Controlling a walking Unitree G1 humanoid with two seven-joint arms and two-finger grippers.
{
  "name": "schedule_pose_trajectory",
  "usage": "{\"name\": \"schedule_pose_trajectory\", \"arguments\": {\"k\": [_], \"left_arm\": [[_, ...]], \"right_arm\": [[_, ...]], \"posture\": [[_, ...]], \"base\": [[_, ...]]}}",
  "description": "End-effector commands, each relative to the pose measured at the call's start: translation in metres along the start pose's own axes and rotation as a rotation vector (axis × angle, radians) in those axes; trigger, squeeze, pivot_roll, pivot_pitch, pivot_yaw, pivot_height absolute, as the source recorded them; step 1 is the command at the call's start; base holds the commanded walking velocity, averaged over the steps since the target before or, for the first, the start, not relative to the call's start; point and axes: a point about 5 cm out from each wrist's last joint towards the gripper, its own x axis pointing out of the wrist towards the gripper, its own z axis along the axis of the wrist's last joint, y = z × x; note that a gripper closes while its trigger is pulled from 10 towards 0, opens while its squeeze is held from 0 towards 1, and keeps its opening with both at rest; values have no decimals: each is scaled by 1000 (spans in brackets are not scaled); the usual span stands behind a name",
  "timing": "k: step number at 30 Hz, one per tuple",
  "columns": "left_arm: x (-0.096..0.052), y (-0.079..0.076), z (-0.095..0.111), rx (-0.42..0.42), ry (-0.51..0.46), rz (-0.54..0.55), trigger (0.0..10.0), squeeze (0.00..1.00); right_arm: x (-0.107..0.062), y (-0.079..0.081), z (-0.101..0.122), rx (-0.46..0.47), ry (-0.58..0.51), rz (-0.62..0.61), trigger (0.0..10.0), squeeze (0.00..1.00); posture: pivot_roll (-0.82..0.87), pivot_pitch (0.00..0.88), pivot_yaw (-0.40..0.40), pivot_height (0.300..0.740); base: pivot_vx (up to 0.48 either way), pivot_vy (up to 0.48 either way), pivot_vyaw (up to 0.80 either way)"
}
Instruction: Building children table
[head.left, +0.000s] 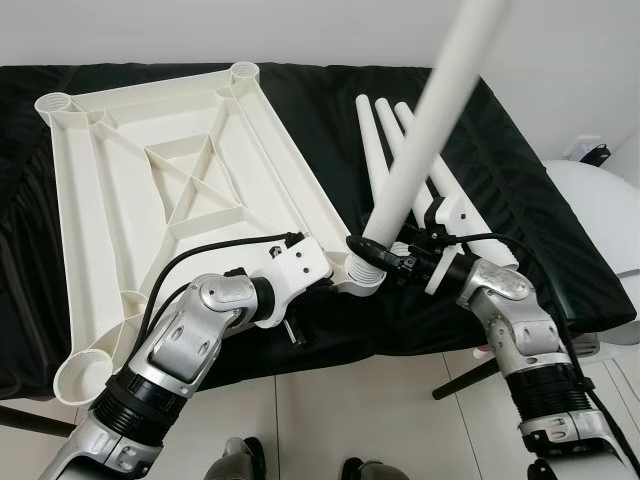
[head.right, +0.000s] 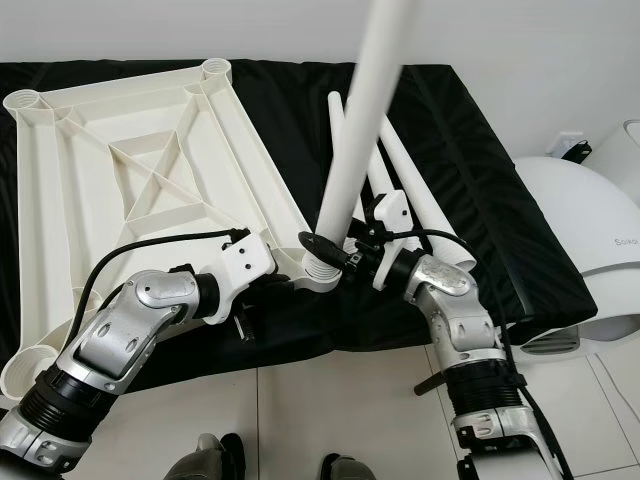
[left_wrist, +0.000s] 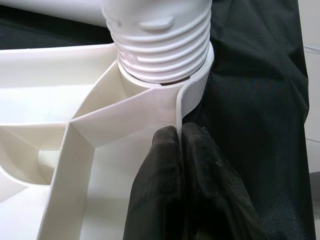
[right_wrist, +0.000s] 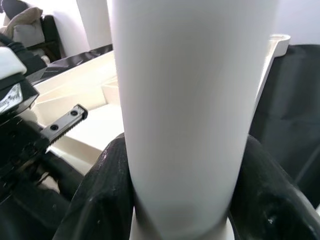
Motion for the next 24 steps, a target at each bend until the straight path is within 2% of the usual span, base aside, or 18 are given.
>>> {"name": "schedule_pose_trajectory", "arguments": {"k": [1,9,19,24], "left_arm": [[5,-11,-19,-60,78,-18,10000,0],[4,-11,-19,-59,78,-17,10000,0],[4,-9,-19,-56,79,-20,10000,0],[4,-9,-19,-54,79,-21,10000,0]], "right_arm": [[3,7,-14,34,41,9,10000,0],[0,15,-24,64,38,-2,10000,0],[-20,20,-36,86,26,-102,10000,0],[-21,20,-38,86,30,-122,10000,0]], "posture": [[-11,192,-39,740],[-8,190,-38,740],[-20,196,-26,740],[-21,196,-23,740]], "base": [[0,0,0],[0,0,0],[0,0,0],[0,0,0]]}}
